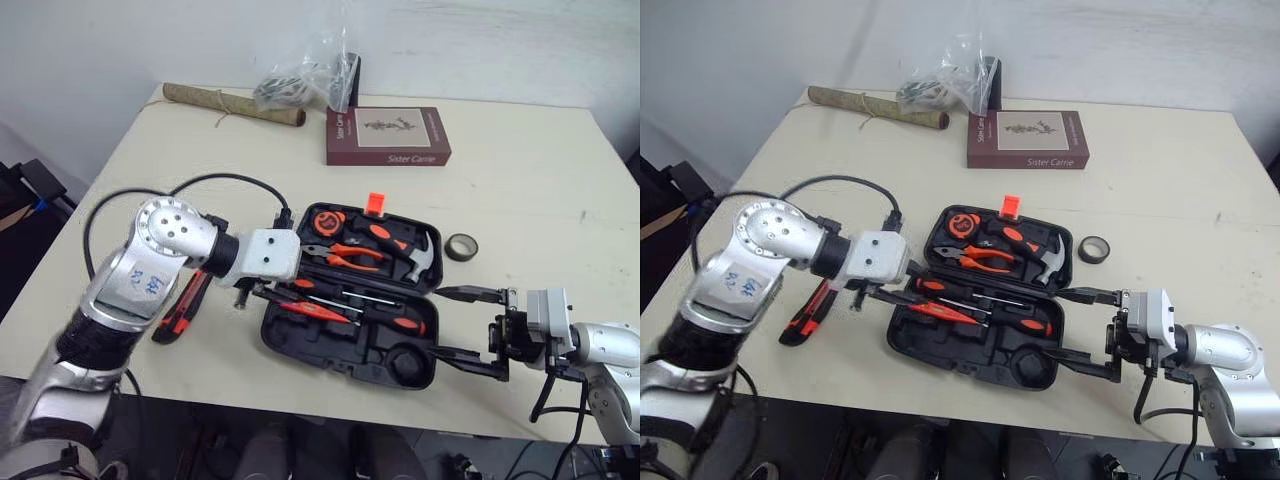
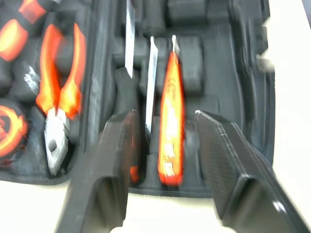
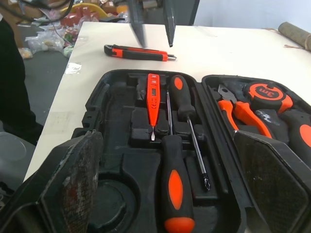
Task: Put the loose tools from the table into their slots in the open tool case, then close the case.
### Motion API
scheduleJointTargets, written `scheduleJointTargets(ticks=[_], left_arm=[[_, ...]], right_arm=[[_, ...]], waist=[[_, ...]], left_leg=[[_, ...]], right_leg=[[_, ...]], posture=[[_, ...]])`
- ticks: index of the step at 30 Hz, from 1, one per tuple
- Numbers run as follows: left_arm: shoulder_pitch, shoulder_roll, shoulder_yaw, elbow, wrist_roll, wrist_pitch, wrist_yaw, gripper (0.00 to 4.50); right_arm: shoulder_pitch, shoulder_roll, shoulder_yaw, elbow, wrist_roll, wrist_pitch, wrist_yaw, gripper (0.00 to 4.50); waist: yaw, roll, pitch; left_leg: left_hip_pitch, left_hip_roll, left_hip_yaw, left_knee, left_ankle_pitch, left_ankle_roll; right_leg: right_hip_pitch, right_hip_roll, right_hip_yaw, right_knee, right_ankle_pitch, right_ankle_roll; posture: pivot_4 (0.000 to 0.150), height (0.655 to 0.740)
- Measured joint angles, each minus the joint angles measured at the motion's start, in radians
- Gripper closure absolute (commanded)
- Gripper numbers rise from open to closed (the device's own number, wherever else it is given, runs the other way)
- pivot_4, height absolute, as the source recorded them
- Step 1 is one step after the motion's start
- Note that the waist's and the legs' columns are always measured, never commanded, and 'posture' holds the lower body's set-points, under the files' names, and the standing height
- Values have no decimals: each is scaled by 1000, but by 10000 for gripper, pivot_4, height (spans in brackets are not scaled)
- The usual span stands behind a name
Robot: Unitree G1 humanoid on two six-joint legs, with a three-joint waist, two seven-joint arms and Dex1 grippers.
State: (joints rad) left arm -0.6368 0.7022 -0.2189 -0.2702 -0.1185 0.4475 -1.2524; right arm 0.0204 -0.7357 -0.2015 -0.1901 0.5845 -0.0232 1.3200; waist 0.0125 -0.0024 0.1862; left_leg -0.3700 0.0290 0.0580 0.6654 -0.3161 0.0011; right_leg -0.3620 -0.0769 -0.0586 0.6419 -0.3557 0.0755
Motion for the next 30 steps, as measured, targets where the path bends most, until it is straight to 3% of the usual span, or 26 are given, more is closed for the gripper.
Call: scheduleJointTargets(ticks=[1,5,10,30], left_arm=[[34,-6,12,22,0,-23,24,44340],[139,-78,50,59,-17,-74,118,44340],[209,-93,47,102,-16,-141,155,44340],[181,-112,-40,164,28,-164,187,44340]], right_arm=[[3,2,0,0,-1,-1,0,0],[38,14,-1,-2,-1,-16,0,0],[51,17,-1,-11,0,-18,-5,0],[24,17,-1,-64,4,52,-77,0]], waist=[[0,0,0],[2,0,0],[5,0,0],[8,0,0]], left_leg=[[0,0,0,0,0,0],[0,0,0,0,0,0],[1,0,1,0,0,0],[1,0,1,0,0,0]], right_leg=[[0,0,0,0,0,0],[0,0,0,0,0,0],[0,0,0,1,0,0],[1,0,0,1,0,0]], posture=[[1500,7400],[1500,7400],[1500,7400],[1500,7400]])
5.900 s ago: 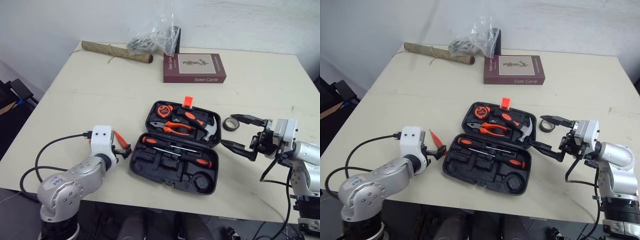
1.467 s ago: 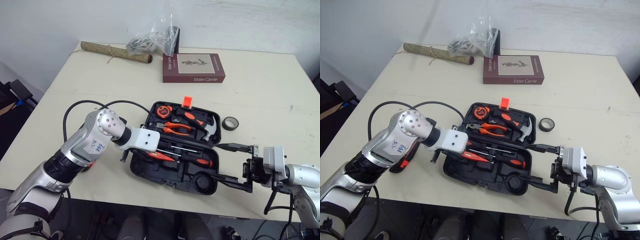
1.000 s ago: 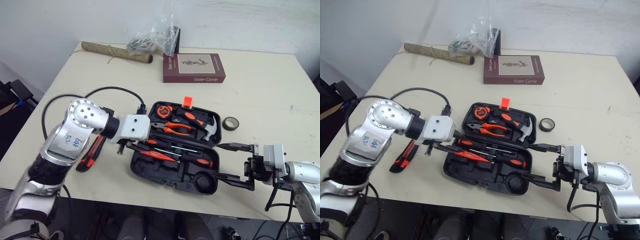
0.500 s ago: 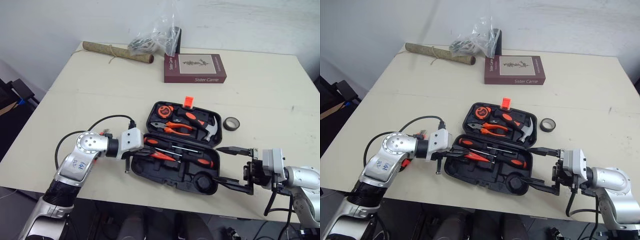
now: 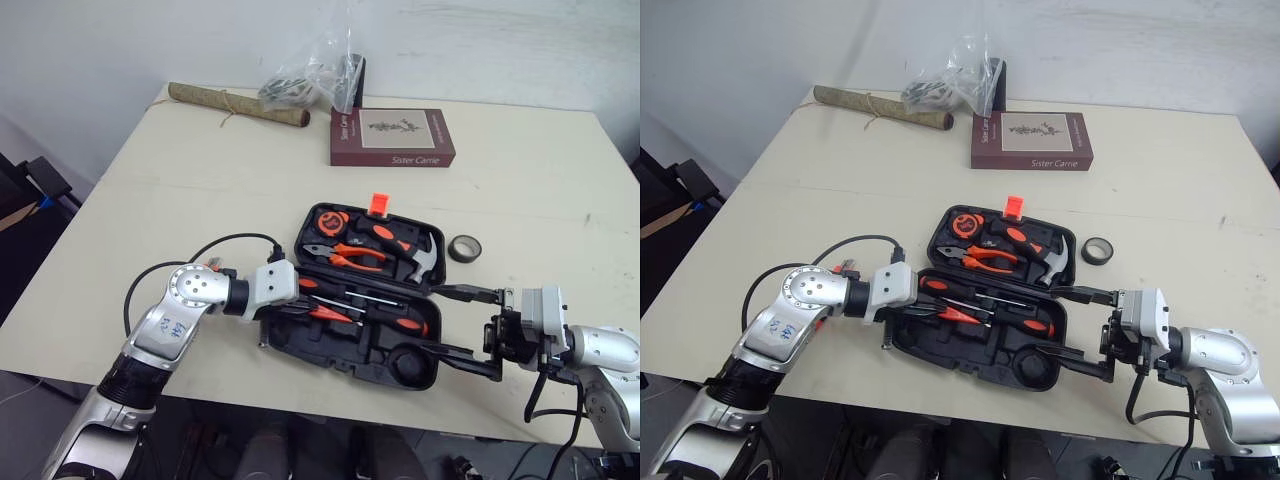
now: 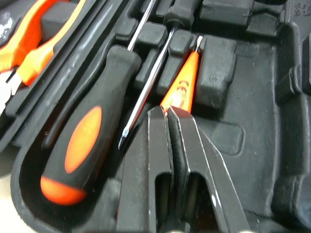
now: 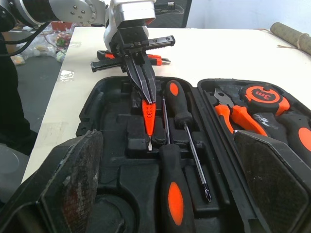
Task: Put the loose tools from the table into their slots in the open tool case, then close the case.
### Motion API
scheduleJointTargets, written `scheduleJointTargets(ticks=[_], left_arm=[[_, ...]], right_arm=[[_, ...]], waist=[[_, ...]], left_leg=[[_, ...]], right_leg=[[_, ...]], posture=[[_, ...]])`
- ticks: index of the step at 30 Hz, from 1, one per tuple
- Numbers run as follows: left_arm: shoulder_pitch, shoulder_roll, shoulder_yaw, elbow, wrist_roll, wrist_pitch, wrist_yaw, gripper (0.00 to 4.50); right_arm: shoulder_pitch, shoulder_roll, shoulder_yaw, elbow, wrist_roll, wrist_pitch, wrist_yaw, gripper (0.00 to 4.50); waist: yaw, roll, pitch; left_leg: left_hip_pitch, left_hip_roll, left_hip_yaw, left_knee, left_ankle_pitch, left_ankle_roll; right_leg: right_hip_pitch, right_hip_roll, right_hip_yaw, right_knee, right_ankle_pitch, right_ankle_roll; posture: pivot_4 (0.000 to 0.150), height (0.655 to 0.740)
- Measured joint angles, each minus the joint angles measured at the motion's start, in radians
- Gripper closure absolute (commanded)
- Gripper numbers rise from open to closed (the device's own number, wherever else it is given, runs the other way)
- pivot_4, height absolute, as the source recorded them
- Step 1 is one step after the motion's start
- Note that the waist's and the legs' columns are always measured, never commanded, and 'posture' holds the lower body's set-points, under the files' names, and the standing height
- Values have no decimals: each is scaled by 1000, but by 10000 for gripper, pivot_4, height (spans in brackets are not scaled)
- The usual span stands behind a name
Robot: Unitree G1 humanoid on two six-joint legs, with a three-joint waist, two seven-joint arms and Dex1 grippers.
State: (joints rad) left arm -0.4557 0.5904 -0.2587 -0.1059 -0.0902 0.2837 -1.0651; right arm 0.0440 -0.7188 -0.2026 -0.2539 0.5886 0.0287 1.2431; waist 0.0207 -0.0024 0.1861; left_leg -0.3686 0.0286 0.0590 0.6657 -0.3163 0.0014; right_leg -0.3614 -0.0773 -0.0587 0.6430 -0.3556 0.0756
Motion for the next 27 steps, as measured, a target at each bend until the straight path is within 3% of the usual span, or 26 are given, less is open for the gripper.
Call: scheduleJointTargets(ticks=[7,12,17,20,27], left_arm=[[-6,1,-17,-1,15,55,31,44340],[30,20,11,0,5,-29,28,44340],[87,-34,214,-5,-183,-63,55,44340],[161,47,404,-39,-276,-91,39,36256],[492,225,861,74,-343,-114,28,5805]], right_arm=[[-1,0,0,-13,-1,15,-16,0],[0,0,-4,-13,-6,12,-29,0],[47,3,-122,58,-16,-53,-52,0],[104,-26,-220,108,-18,-89,-42,0],[215,-78,-427,435,-104,-280,-9,0]], waist=[[0,0,-3],[-9,1,-4],[-8,-2,-3],[-15,-2,-3],[-28,-4,-2]], left_leg=[[2,0,0,0,0,0],[3,1,0,-1,0,0],[-1,1,-1,-1,0,0],[0,1,0,-2,0,0],[3,1,2,-4,-4,6]], right_leg=[[2,0,0,0,0,0],[2,0,1,-1,0,0],[-1,0,0,0,0,0],[0,0,0,-1,0,0],[1,-1,1,-7,0,0]], posture=[[1500,7400],[1500,7400],[1500,7400],[1500,7400],[1500,7400]])
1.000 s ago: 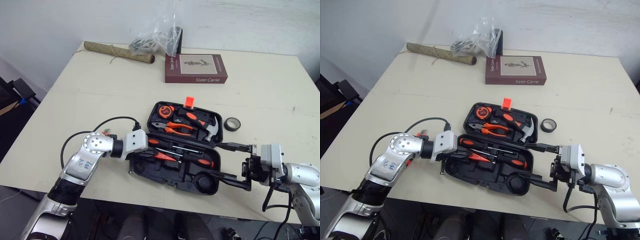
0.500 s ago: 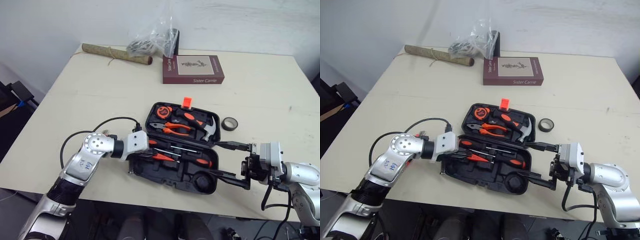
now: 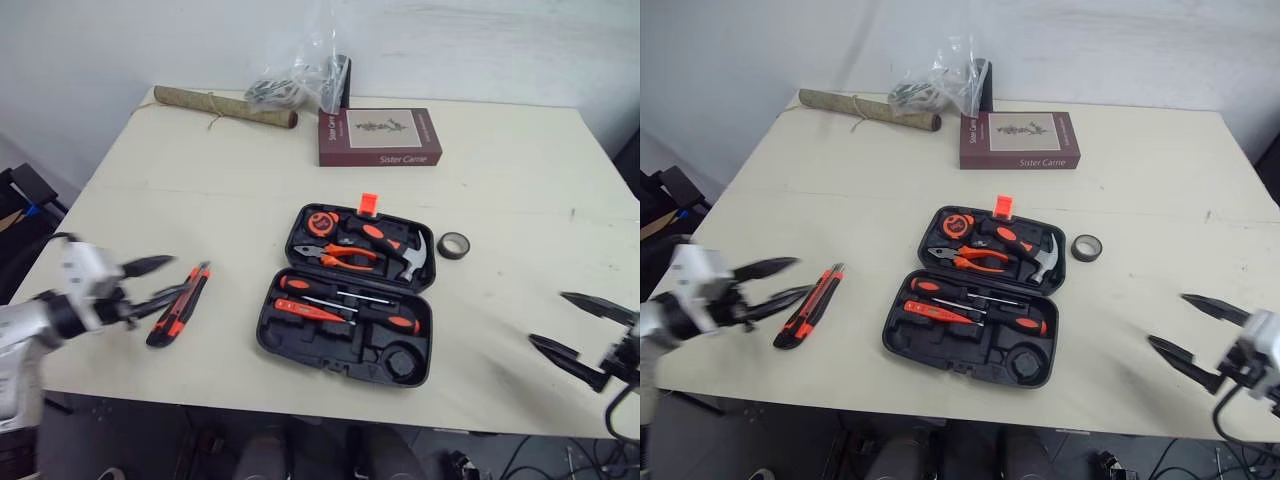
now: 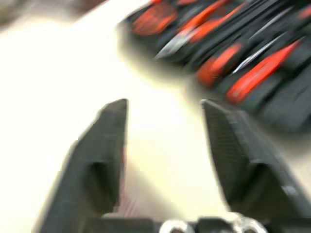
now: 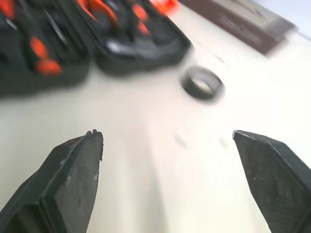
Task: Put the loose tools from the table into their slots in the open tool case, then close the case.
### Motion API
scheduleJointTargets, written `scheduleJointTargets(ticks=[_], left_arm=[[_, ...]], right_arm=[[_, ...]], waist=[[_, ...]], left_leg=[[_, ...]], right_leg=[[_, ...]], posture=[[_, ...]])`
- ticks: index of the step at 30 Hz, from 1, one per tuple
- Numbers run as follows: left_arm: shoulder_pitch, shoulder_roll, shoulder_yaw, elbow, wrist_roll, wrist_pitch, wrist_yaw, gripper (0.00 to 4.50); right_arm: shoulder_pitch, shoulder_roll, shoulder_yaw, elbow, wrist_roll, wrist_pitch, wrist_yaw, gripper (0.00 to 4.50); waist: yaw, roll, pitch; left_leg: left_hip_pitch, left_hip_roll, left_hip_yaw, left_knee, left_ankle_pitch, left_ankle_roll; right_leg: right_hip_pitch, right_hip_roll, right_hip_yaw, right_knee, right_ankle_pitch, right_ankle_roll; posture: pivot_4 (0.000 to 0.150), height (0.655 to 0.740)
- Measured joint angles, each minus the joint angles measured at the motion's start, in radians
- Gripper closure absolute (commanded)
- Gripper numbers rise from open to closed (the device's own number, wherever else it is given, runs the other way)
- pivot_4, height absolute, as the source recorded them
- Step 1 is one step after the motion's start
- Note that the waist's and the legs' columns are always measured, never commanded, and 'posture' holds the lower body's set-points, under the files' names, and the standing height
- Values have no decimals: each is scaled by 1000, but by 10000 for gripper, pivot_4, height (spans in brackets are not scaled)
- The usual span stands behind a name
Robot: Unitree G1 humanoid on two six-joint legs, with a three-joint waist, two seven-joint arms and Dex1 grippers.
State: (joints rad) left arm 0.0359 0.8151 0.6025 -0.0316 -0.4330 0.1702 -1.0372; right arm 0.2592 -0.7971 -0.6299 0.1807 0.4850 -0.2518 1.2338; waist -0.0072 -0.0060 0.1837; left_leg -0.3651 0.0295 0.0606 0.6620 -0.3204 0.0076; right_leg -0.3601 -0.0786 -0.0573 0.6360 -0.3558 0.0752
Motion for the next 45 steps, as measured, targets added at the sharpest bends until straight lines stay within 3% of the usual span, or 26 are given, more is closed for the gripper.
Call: scheduleJointTargets(ticks=[1,2,7,13,17,24,29,34,40,45], left_arm=[[43,20,60,44,5,-25,3,1593],[83,34,111,97,14,-46,9,708],[213,79,296,422,74,-186,66,708],[252,89,322,476,60,-236,37,708],[266,64,295,324,-1,-161,24,708],[292,34,163,-64,-121,152,90,708],[287,35,69,-301,-192,475,257,708],[204,-34,-46,-493,-232,734,504,708],[136,-94,-127,-542,-176,863,701,708],[81,-111,-192,-508,-109,885,773,708]], right_arm=[[1,-2,-11,47,-15,-31,-3,0],[5,-5,-26,89,-25,-55,-7,0],[10,-23,-74,298,-68,-153,-44,0],[-62,-28,-55,332,-69,-182,-55,0],[-139,-17,25,230,-44,-131,-49,0],[-256,47,164,-85,107,79,-68,0],[-284,74,249,-267,156,155,-62,0],[-252,136,364,-375,163,149,13,0],[-252,197,424,-416,180,124,62,0],[-251,222,467,-412,163,93,89,0]], waist=[[0,0,0],[-1,0,0],[-6,-2,-1],[-11,-3,-3],[-23,-1,-3],[-27,-1,-3],[-18,-1,-3],[-18,-1,-3],[-20,-2,-3],[-17,-2,-3]], left_leg=[[1,0,1,0,-1,0],[1,0,1,-1,-2,0],[8,0,6,-12,-2,0],[10,0,5,-15,-2,-2],[10,0,5,-16,-2,-4],[10,0,5,-15,-2,-4],[9,0,4,-15,-2,-4],[9,0,4,-14,-2,-3],[10,1,4,-14,0,-6],[10,0,4,-13,0,-7]], right_leg=[[0,0,1,0,0,0],[0,0,1,0,0,-1],[1,-1,5,-5,-1,-1],[1,-2,5,-4,-1,-2],[0,-2,5,-4,-2,-4],[0,-2,5,0,-2,-4],[0,-1,5,0,-2,-4],[1,-1,5,0,-2,-3],[0,1,5,0,-2,-3],[1,0,5,0,-2,-3]], posture=[[1500,7400],[1500,7400],[1500,7400],[1500,7400],[1500,7400],[1500,7400],[1500,7400],[1500,7400],[1500,7400],[1500,7400]])
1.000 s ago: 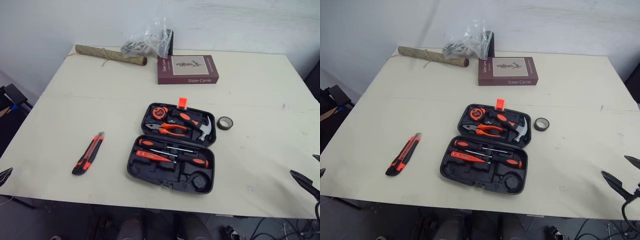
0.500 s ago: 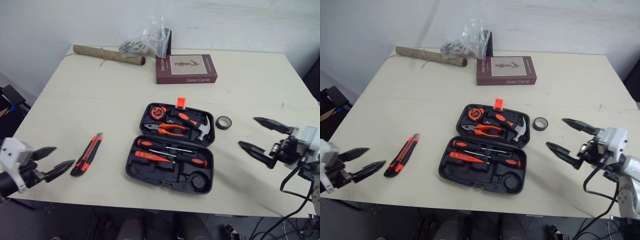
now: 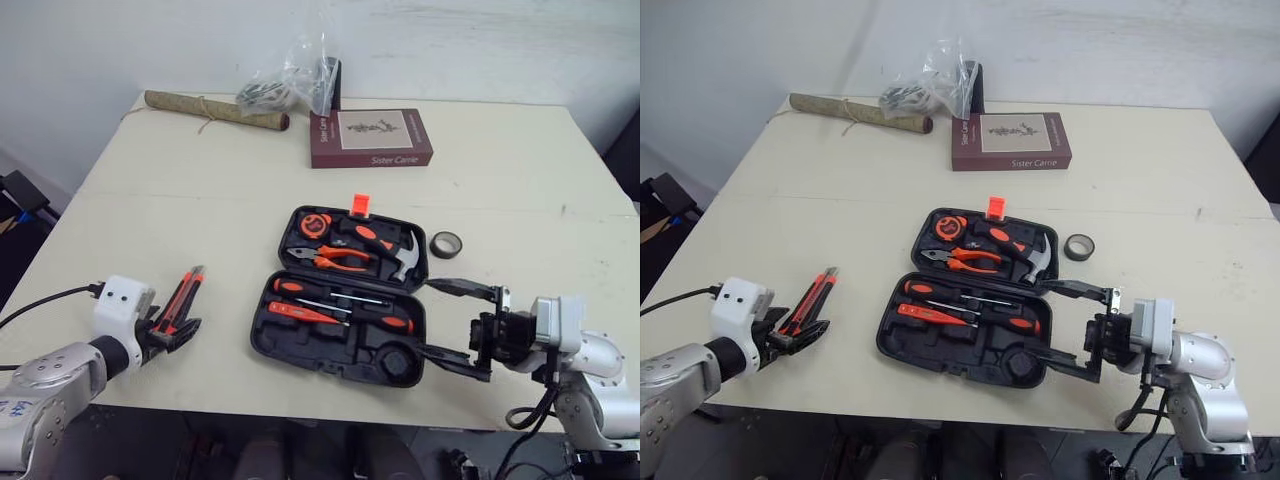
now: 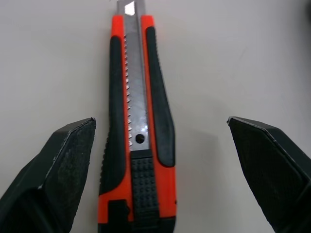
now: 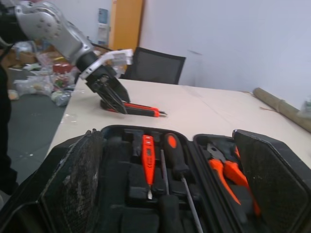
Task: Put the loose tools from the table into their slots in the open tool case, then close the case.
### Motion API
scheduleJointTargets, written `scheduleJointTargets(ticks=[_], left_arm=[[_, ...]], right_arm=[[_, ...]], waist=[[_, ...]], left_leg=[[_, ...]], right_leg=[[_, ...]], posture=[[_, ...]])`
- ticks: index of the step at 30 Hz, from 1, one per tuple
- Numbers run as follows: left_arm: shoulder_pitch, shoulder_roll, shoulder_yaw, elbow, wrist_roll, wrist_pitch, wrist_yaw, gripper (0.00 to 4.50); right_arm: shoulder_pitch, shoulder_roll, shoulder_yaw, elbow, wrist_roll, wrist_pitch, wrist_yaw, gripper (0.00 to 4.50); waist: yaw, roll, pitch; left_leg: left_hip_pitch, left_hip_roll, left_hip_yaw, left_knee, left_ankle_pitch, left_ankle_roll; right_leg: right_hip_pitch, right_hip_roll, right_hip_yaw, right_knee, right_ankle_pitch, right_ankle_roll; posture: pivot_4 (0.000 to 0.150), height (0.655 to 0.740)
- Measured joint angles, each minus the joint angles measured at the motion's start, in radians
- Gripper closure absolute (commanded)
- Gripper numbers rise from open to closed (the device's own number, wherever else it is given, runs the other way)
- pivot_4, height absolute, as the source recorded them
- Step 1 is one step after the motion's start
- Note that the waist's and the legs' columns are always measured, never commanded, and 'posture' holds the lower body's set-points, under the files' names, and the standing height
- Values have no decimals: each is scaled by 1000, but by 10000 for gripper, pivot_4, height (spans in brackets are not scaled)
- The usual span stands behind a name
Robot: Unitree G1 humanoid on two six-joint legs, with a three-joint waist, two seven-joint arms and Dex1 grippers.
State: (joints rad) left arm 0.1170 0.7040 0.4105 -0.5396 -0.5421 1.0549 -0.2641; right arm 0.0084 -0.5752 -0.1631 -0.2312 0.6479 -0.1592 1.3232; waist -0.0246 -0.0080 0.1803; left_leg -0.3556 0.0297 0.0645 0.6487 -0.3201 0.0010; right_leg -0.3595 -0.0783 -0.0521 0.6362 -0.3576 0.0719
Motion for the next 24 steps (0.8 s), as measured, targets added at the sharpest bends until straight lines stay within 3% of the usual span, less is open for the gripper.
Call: scheduleJointTargets(ticks=[5,8,12,13,16,19,24], left_arm=[[-8,5,-9,6,12,44,1,708],[2,26,-24,10,24,45,-24,9137],[-6,45,-63,21,46,12,-57,28047],[-9,45,-67,25,50,5,-60,29598],[-13,46,-80,44,71,-47,-81,29573],[-31,40,-78,101,102,-213,-144,29573],[-120,157,-53,83,85,-541,-453,29573]], right_arm=[[-2,0,-1,16,-11,-24,0,0],[-1,0,-1,38,-22,-37,-1,0],[-3,0,-1,38,-29,-38,-8,0],[-3,0,-1,38,-30,-38,-10,0],[-10,-2,-1,36,-31,-35,-25,0],[-11,-17,-7,33,-33,-35,-33,0],[-8,-95,-91,38,-33,-34,-50,0]], waist=[[-1,0,0],[-2,0,0],[-1,2,-1],[-1,3,-2],[0,4,-2],[3,1,-1],[9,1,-1]], left_leg=[[0,0,0,0,2,-3],[1,0,0,-1,2,-3],[1,0,0,-1,2,-3],[1,0,0,-1,2,-3],[1,0,0,-1,2,-3],[0,0,0,-1,2,-4],[-2,0,0,-1,2,-4]], right_leg=[[0,0,0,0,0,0],[0,0,0,0,0,0],[1,0,0,0,-1,-1],[1,0,1,0,-1,-1],[0,-1,0,0,-1,-1],[-1,0,0,0,-1,-1],[-1,-1,0,-4,-1,-2]], posture=[[1500,7400],[1500,7400],[1500,7400],[1500,7400],[1500,7400],[1500,7400],[1500,7400]])
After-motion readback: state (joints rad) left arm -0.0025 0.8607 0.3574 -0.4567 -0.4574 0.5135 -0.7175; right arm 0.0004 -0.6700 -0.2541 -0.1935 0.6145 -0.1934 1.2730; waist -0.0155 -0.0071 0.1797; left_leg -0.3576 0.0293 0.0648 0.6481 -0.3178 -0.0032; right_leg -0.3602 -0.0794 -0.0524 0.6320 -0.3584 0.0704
